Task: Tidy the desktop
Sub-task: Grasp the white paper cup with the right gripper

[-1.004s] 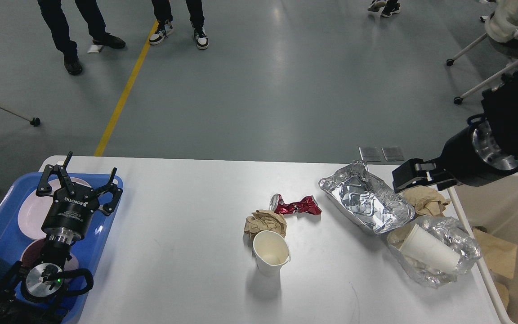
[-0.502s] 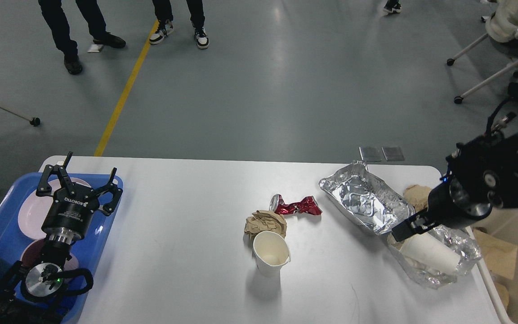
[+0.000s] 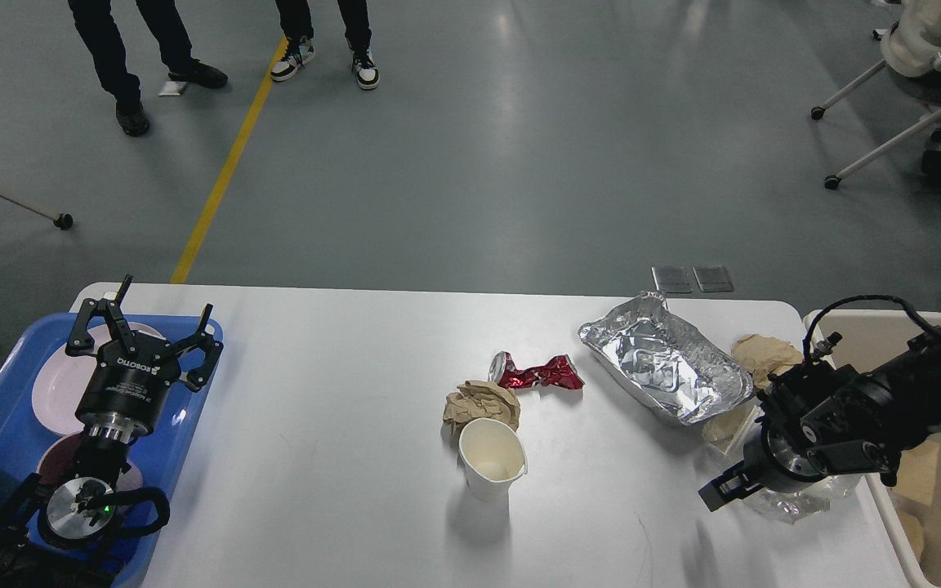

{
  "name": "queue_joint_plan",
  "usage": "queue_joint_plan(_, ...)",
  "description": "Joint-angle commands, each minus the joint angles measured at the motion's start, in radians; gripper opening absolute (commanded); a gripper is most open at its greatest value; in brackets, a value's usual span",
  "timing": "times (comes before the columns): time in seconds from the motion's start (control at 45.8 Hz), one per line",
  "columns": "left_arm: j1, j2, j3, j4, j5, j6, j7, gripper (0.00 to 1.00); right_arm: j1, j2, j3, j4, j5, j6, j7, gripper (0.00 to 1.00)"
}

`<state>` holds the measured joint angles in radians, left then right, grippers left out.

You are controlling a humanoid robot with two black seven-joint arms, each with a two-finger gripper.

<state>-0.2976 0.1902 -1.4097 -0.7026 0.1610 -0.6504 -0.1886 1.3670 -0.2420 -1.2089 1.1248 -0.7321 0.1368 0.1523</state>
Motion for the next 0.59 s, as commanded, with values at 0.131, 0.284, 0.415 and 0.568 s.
queue_joint_plan(0.131, 0.0, 0.0, 0.0, 0.0, 0.0, 0.0, 0.001, 0.96, -0.058, 0.013, 0.006, -0.059, 0.003, 0.0, -0.023, 0.78)
queue_joint_plan(0.284, 0.0, 0.0, 0.0, 0.0, 0.0, 0.0, 0.001, 0.96, -0.086, 0.017, 0.014, -0.086, 0.005, 0.0, -0.025, 0.76)
queue_joint_plan(0.415, 0.0, 0.0, 0.0, 0.0, 0.0, 0.0, 0.001, 0.96, -0.086, 0.021, 0.02, -0.088, 0.006, 0.0, -0.03, 0.42)
queue_joint_plan(0.568, 0.0, 0.0, 0.0, 0.0, 0.0, 0.0, 0.001, 0.96, -0.08, 0.024, 0.02, -0.083, 0.052, 0.009, -0.074, 0.0)
